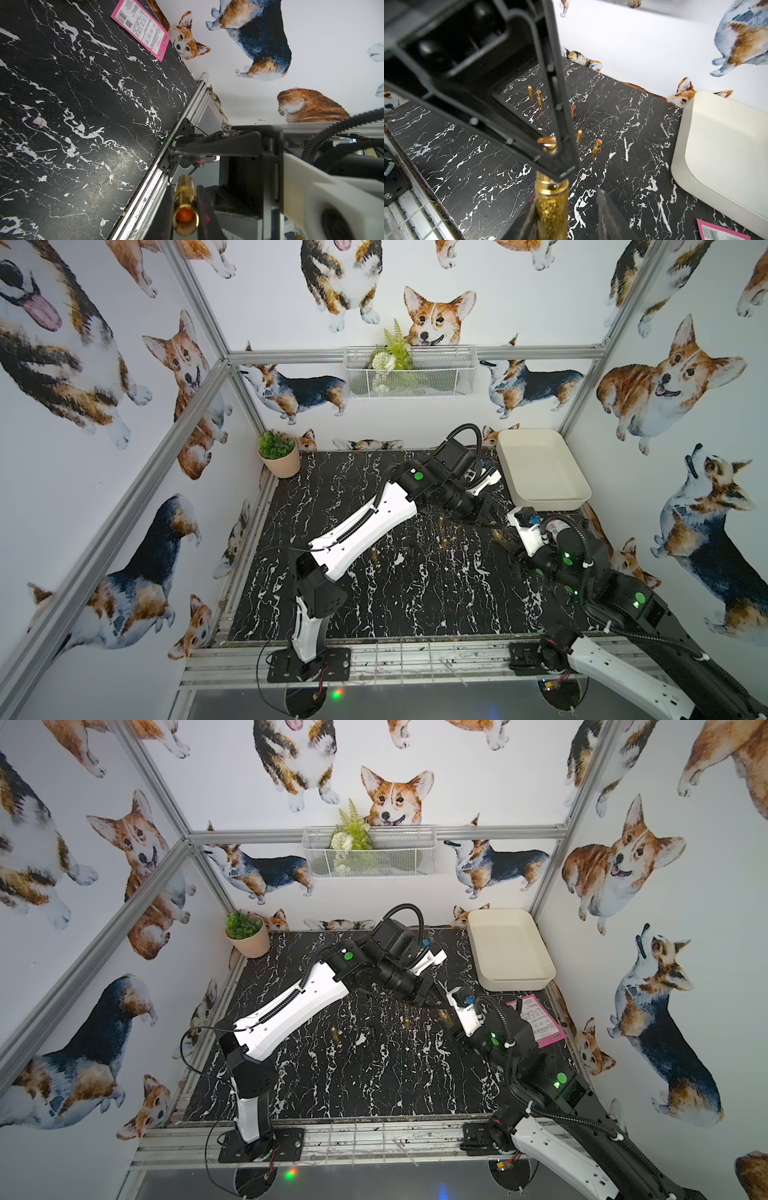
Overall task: Open the lipstick cap
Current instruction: Place the lipstick at the center of the board.
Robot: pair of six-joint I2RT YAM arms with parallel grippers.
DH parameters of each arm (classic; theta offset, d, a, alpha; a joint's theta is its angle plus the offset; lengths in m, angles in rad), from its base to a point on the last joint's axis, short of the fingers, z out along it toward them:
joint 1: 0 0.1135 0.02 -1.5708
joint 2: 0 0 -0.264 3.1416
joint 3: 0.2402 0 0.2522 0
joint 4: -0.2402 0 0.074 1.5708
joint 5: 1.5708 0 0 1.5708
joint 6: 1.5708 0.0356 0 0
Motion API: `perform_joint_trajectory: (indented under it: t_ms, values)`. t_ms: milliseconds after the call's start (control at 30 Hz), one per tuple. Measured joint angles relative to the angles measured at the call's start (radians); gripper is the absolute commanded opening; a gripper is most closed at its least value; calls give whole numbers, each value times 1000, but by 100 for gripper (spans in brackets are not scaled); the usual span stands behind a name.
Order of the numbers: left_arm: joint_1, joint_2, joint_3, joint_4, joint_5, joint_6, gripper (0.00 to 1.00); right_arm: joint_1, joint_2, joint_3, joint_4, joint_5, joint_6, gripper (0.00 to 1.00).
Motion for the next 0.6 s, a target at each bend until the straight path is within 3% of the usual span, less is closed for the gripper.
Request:
perform_joint_trajectory:
  t_ms: [300, 600]
  values:
    - [48, 9, 5, -2, -74, -14, 15, 0, -91, 18, -60, 25, 21, 50]
    - [56, 82, 5, 3, -285, -7, 14, 0, -168, 60, -161, 77, 31, 51]
